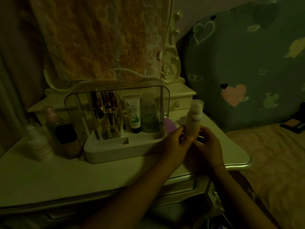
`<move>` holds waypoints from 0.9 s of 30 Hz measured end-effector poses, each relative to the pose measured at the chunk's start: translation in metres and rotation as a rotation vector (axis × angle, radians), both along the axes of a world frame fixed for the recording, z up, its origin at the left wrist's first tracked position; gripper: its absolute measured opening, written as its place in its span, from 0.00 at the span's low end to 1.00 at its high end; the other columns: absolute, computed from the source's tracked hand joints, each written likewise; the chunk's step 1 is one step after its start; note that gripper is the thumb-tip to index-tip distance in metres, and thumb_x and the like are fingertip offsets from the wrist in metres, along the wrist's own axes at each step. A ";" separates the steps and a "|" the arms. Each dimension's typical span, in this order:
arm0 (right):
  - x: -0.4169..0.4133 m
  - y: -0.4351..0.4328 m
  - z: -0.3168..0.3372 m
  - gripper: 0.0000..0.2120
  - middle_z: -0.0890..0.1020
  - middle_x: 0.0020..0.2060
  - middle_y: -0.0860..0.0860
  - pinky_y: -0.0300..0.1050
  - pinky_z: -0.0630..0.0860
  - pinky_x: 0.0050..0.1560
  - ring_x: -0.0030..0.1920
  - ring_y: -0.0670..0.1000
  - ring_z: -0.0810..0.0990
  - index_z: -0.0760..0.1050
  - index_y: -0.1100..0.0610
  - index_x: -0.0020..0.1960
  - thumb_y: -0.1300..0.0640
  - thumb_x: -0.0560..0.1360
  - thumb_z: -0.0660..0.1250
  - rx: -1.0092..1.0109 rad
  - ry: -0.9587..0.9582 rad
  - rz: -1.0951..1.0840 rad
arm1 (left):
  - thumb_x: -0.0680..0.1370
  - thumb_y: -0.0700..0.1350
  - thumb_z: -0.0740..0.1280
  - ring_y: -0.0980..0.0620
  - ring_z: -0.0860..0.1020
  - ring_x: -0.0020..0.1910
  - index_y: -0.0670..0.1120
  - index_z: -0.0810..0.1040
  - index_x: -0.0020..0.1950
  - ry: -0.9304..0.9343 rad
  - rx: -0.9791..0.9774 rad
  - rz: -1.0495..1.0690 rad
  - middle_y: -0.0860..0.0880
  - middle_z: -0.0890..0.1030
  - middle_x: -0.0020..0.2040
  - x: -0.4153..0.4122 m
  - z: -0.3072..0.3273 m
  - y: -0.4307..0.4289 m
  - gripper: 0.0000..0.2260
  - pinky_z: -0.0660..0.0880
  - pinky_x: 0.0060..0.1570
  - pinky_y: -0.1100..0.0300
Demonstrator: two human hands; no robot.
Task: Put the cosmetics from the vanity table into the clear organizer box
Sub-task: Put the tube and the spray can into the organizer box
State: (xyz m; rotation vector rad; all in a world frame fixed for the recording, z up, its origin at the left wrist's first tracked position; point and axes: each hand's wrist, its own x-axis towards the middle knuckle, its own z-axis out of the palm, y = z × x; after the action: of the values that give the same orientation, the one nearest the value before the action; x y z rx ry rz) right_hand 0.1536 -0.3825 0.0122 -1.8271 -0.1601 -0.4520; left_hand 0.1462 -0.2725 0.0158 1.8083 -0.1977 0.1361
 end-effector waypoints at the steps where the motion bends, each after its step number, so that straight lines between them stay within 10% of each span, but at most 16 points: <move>1: -0.008 0.003 0.000 0.18 0.80 0.51 0.55 0.36 0.73 0.47 0.49 0.50 0.78 0.72 0.59 0.59 0.64 0.70 0.70 0.012 -0.009 0.005 | 0.77 0.47 0.63 0.50 0.73 0.62 0.52 0.66 0.69 -0.029 -0.010 -0.006 0.48 0.74 0.65 -0.008 -0.001 0.005 0.20 0.74 0.60 0.52; 9: -0.064 0.055 0.011 0.22 0.81 0.50 0.43 0.33 0.77 0.50 0.51 0.40 0.80 0.74 0.53 0.59 0.61 0.67 0.73 0.090 -0.100 0.194 | 0.73 0.55 0.65 0.61 0.76 0.59 0.71 0.66 0.60 -0.302 -0.080 0.193 0.56 0.78 0.61 -0.084 -0.010 0.056 0.19 0.75 0.56 0.58; 19: 0.000 0.147 0.048 0.11 0.82 0.44 0.51 0.45 0.80 0.46 0.45 0.48 0.81 0.77 0.56 0.51 0.61 0.69 0.71 0.028 -0.114 0.296 | 0.77 0.49 0.62 0.57 0.72 0.59 0.48 0.65 0.70 -0.347 0.023 0.447 0.53 0.66 0.64 -0.029 0.022 0.131 0.21 0.71 0.50 0.67; 27: 0.046 0.167 0.034 0.12 0.82 0.49 0.57 0.54 0.79 0.52 0.49 0.54 0.81 0.75 0.58 0.55 0.61 0.71 0.69 -0.080 0.044 0.263 | 0.78 0.49 0.62 0.47 0.72 0.63 0.47 0.63 0.71 -0.142 0.084 0.410 0.44 0.67 0.69 0.015 0.019 0.153 0.23 0.73 0.61 0.47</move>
State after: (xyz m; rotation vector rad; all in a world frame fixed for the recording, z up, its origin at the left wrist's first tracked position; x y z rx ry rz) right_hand 0.1998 -0.2150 0.0461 -1.8604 -0.3877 -0.2229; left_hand 0.1611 -0.1197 0.0350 1.9051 0.0721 0.5536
